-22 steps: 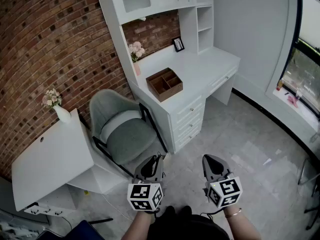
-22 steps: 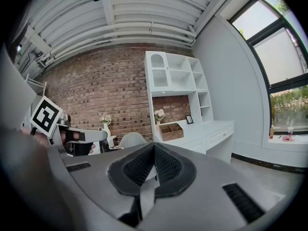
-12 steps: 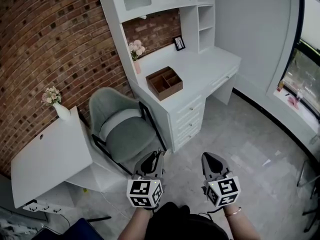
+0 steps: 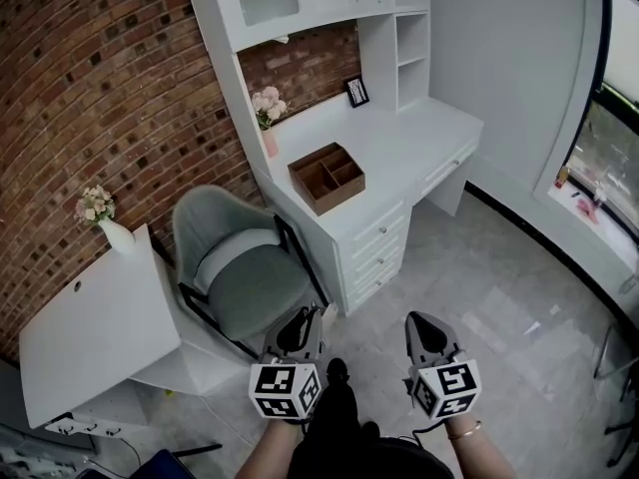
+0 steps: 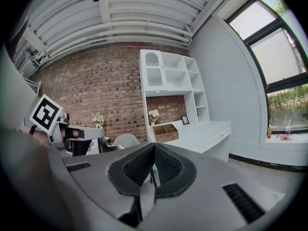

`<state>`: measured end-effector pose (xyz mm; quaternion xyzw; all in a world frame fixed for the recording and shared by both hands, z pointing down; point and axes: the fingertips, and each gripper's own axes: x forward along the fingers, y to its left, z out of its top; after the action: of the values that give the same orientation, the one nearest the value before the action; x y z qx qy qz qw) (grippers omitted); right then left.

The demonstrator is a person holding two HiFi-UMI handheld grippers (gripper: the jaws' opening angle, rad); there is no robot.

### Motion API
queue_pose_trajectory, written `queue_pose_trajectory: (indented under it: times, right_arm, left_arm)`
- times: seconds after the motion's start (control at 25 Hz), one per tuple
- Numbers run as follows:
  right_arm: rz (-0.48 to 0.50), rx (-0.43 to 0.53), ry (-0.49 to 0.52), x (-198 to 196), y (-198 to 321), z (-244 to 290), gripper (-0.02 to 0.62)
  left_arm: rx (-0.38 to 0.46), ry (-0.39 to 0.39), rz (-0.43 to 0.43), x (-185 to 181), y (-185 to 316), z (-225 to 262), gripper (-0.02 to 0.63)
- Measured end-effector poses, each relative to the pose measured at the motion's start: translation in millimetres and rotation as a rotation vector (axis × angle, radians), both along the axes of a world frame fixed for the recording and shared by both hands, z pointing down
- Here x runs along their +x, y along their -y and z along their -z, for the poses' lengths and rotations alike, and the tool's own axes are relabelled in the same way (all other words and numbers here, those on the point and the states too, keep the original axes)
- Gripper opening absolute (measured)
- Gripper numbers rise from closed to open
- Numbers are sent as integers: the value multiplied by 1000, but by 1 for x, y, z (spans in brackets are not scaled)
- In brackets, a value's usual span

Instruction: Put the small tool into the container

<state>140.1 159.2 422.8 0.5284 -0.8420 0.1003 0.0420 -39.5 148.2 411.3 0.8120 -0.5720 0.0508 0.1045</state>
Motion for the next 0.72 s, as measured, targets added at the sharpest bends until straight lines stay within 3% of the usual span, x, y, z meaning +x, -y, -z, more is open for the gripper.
queue_pose_trajectory:
  times: [0.72]
  right_arm:
    - [-4,-23,2,-64,181,-12,3]
  left_arm:
    - [-37,-11,-42,-48,190,-17,67]
